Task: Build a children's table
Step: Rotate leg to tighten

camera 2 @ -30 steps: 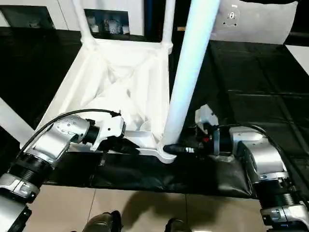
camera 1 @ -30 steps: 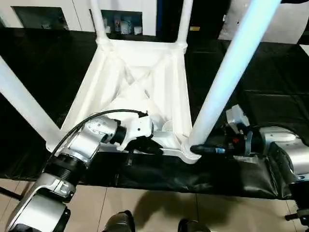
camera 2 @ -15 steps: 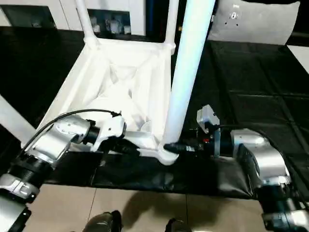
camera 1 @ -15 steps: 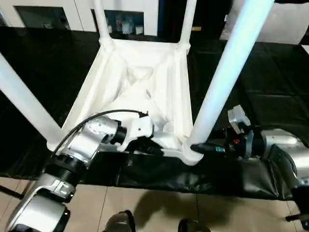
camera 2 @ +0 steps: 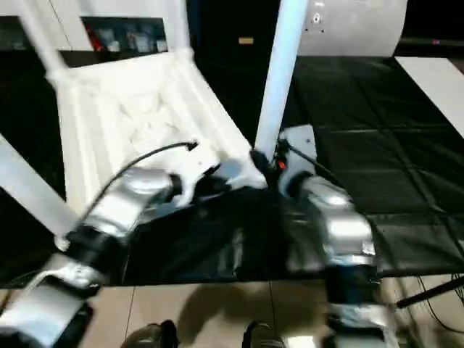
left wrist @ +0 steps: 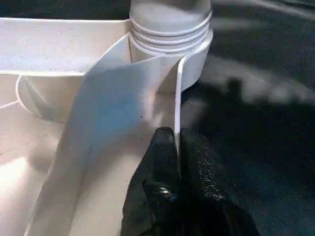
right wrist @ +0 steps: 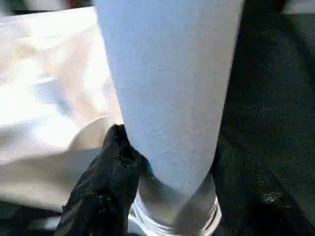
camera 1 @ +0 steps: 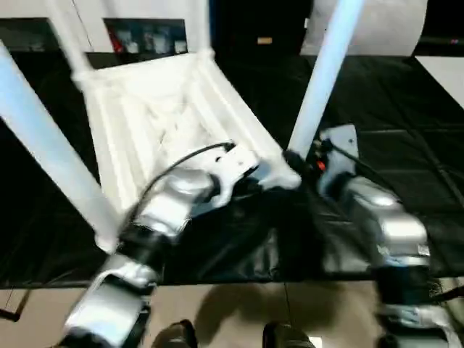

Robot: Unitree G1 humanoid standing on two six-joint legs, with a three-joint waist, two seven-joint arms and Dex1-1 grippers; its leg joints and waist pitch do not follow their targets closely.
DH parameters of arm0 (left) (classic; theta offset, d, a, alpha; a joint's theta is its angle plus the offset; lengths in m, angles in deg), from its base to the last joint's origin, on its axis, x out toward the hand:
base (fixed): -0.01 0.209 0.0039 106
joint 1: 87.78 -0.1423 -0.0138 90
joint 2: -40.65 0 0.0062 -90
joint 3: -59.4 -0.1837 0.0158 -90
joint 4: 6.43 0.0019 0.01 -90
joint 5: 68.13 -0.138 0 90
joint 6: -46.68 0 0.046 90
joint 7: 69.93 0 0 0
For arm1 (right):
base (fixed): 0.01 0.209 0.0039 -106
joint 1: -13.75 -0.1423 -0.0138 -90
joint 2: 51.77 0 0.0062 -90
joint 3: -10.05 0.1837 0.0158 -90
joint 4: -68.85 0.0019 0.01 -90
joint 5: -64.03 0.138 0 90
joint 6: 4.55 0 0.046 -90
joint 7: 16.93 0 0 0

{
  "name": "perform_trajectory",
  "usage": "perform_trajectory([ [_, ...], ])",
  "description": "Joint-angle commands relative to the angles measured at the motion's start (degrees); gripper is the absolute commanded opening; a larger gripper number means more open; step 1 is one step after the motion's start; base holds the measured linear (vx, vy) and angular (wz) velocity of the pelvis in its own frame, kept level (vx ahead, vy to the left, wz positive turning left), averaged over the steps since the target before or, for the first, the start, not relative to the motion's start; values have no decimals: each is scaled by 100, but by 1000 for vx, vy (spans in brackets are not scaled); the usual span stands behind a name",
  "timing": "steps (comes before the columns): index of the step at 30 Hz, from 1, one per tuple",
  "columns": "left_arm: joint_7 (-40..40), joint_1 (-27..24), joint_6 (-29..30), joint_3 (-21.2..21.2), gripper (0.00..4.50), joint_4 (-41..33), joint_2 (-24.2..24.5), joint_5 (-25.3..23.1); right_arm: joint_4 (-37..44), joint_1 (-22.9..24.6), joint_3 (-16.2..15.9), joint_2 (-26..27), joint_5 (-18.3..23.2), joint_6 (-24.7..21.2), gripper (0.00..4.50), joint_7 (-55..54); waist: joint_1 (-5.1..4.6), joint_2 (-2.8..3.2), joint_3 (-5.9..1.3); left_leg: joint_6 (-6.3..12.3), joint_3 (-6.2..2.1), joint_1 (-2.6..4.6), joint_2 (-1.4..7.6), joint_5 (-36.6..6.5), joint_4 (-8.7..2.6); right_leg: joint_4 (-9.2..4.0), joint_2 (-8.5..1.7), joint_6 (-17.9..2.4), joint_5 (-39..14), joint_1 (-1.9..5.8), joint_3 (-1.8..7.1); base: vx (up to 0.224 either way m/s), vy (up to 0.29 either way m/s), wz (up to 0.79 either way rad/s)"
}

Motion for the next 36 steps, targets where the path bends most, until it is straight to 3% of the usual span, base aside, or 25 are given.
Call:
perform_trajectory([
  [1,265,129,-134,75,0,-119,-324,173,-256,85,-474,219,-179,31,196,-171,59,-72,-439,179,-110,144,216,-1116,-327,-403,-213,-1066,-874,228,137,0,0,0],
  [2,264,127,-137,74,0,-122,-330,173,-261,83,-479,228,-181,52,196,-172,69,-58,-452,246,-111,138,213,-989,-318,-379,-208,-1102,-655,249,132,56,-9,3],
  [3,256,124,-145,67,0,-135,-346,169,-268,79,-506,259,-200,149,229,-171,76,-68,-463,383,-99,128,203,-761,-292,-339,-196,-1183,-219,272,127,0,0,0],
  [5,183,106,-160,24,0,-198,-301,133,-172,122,-534,291,-192,336,261,-98,95,-64,-466,555,-88,120,198,-600,-270,-306,-197,-1300,128,302,118,0,0,0],
  [7,148,89,-193,7,0,-219,-248,126,-97,158,-473,298,-109,351,281,-54,104,-53,-450,588,-89,125,206,-684,-279,-324,-203,-1320,-19,307,115,0,0,0],
  [11,-252,-26,-273,-97,0,-293,53,147,-39,244,-288,-74,86,561,317,449,106,-41,-421,460,-108,147,236,-1041,-314,-377,-212,-1235,-654,294,117,0,0,0],
  [14,-685,-137,-598,-219,0,-300,348,124,-143,257,-175,-562,161,758,338,1007,111,-48,-408,468,-110,144,236,-1083,-312,-379,-215,-1191,-675,302,122,0,0,0],
  [19,-927,-205,-677,-251,0,-315,556,119,-180,261,-140,-971,343,820,372,1678,119,-58,-412,586,-97,137,235,-903,-283,-338,-211,-1350,-403,314,117,0,0,0],
  [21,-1481,-285,-955,-382,0,-334,876,143,-241,273,-253,-1508,521,1139,372,2730,135,-79,-414,638,-106,140,244,-959,-276,-338,-227,-1372,-450,332,109,0,0,0],
  [24,-1929,-343,-1324,-481,0,-311,1110,202,-273,313,-418,-1864,599,1444,372,3483,146,-78,-407,717,-93,147,259,-956,-266,-336,-225,-1417,-402,309,114,0,0,0],
  [25,-2243,-391,-1832,-544,0,-273,1287,248,-364,337,-569,-2122,676,1769,372,4120,156,-70,-404,738,-92,147,264,-972,-263,-324,-229,-1441,-426,299,114,0,0,0],
  [30,-2977,-492,-1927,-625,0,-440,1481,487,-601,253,-709,-2322,832,1935,372,5007,213,-86,-404,715,-83,174,301,-1081,-269,-316,-236,-1546,-704,280,107,0,0,0],
  [36,-3637,-515,-2219,-811,0,-450,1725,601,-731,178,-999,-2639,1174,1715,312,6177,317,-88,-397,702,-70,202,332,-1126,-270,-296,-234,-1608,-748,254,112,0,0,0],
])
